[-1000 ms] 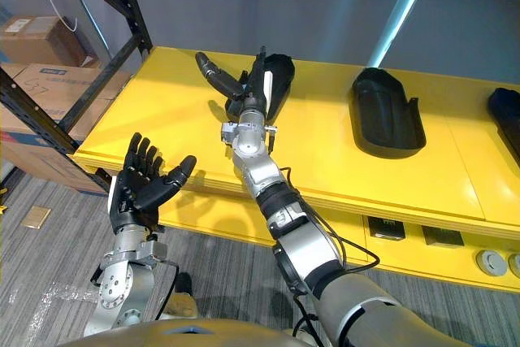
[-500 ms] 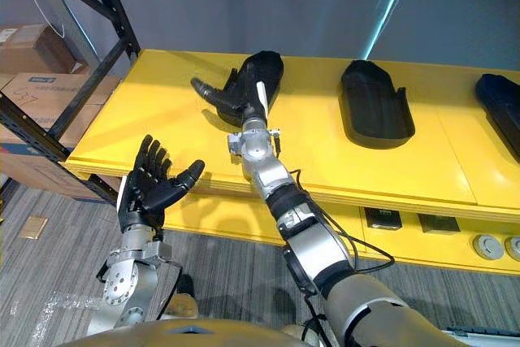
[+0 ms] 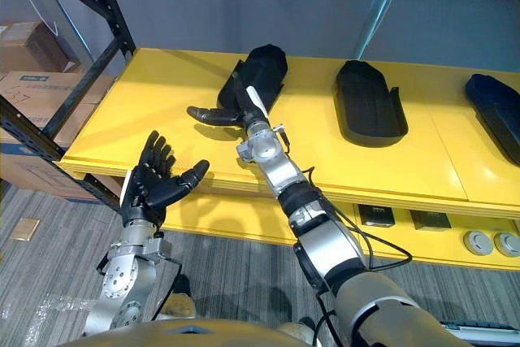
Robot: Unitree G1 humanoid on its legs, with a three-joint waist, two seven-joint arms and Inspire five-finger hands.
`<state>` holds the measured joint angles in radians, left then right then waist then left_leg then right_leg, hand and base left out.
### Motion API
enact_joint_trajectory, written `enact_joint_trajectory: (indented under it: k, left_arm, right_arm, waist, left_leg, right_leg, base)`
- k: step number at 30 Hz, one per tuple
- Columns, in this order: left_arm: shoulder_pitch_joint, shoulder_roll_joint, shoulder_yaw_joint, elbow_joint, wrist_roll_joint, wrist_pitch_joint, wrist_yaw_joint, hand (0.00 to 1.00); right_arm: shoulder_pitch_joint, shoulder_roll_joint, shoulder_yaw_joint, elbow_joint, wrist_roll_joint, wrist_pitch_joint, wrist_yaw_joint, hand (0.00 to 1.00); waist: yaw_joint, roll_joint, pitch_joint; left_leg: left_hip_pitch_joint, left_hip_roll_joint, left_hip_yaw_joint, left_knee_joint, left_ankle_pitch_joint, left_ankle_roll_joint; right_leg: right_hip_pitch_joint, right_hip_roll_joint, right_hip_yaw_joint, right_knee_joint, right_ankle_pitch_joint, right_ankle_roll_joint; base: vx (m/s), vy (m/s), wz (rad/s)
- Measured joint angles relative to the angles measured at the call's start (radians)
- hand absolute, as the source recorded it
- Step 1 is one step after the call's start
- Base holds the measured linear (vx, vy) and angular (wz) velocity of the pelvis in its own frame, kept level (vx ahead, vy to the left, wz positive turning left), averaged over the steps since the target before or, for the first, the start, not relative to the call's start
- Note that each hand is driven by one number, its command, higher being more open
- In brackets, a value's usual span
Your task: Walk over and take three plastic housings, then place them on the shelf
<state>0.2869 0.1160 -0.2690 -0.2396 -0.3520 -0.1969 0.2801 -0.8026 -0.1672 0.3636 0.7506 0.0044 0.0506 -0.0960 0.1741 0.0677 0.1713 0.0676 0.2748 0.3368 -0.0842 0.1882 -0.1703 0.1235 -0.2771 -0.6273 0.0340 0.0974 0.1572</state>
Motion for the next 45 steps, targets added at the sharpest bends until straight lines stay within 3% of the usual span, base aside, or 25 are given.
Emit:
enact_joint_trajectory:
  k: [17,28,34,41,45]
  left_arm:
    - [-0.018,0.008,0.055,0.004,0.0,0.003,-0.024,1.0]
    - [-0.055,0.009,0.069,0.035,0.001,0.004,-0.026,1.0]
    - [-0.055,0.01,0.07,0.041,0.003,0.004,-0.026,1.0]
    - [-0.055,0.01,0.069,0.041,0.004,0.004,-0.025,1.0]
    - [-0.055,0.009,0.066,0.041,0.005,0.004,-0.021,1.0]
  right_arm:
    - [-0.001,-0.24,0.011,-0.02,-0.179,-0.066,0.276,1.0]
    - [-0.001,-0.384,0.093,-0.083,-0.274,-0.171,0.411,1.0]
    - [-0.001,-0.398,0.12,-0.102,-0.272,-0.215,0.443,1.0]
    - [0.0,-0.408,0.155,-0.18,-0.231,-0.213,0.502,1.0]
    - [0.001,-0.361,0.16,-0.188,-0.23,-0.197,0.507,1.0]
  waist:
    - [-0.004,-0.027,0.017]
    - [-0.02,-0.048,0.029]
    - [-0.032,-0.048,0.029]
    - [-0.035,-0.049,0.029]
    - [-0.04,-0.05,0.028]
  left_leg:
    - [0.008,0.0,0.01,0.0,0.001,0.0]
    - [0.011,0.0,0.034,-0.001,0.001,0.0]
    - [0.011,0.0,0.036,-0.001,0.001,-0.001]
    - [0.011,0.0,0.048,-0.001,0.001,-0.001]
    - [0.011,0.0,0.05,-0.001,0.002,-0.002]
  right_leg:
    - [0.001,-0.002,0.009,0.002,0.002,0.001]
    - [-0.017,-0.002,0.033,0.002,0.016,0.004]
    - [-0.019,-0.002,0.035,0.002,0.018,0.004]
    - [-0.03,-0.002,0.048,0.002,0.022,0.002]
    - [-0.033,-0.002,0.051,0.002,0.024,0.001]
  base:
    - [0.0,0.0,-0.01]
    - [0.0,0.004,-0.06]
    - [0.0,0.0,0.0]
    - [0.0,0.003,-0.05]
    - [0.0,0.0,0.0]
